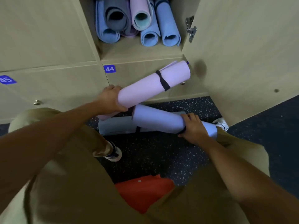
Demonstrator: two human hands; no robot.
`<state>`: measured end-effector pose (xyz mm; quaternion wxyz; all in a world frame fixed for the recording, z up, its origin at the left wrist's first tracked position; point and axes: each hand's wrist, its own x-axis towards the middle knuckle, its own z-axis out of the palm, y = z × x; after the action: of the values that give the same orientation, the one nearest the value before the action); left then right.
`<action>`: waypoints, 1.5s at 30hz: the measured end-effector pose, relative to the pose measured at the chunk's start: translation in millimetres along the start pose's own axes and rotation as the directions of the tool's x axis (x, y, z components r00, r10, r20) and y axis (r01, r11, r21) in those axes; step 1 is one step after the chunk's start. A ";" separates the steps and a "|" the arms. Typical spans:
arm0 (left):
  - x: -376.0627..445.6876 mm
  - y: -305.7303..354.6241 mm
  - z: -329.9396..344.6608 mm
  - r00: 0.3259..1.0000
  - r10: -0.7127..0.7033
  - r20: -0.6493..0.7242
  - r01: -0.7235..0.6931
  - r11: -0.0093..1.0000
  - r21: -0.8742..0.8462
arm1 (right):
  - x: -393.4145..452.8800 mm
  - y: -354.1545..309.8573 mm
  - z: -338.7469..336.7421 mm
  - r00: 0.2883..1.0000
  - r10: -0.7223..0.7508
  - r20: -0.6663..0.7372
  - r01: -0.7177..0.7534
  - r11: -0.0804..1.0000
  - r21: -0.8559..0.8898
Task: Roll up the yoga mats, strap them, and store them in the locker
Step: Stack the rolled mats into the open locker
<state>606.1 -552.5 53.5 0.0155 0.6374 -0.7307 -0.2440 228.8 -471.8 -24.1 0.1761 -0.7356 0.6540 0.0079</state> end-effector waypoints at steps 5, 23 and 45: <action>-21.5 0.2 -37.7 0.988 0.009 -0.151 -0.036 0.984 -0.177 | -4.1 -14.9 -21.8 0.990 -0.013 -0.140 0.038 0.984 0.174; -8.4 25.9 -100.7 0.959 -0.158 -0.236 -0.057 0.708 -0.704 | 53.2 -50.8 -109.5 0.973 0.143 -0.182 0.006 0.769 0.639; 136.7 93.7 -182.5 0.983 -0.178 0.049 0.092 0.243 -0.966 | 235.7 -113.9 -255.3 0.992 0.100 0.076 -0.094 0.198 0.976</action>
<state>554.9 -736.0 210.0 0.4053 0.5640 -0.3717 -0.6160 316.9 -757.4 186.7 0.5980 -0.4175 0.5576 -0.3965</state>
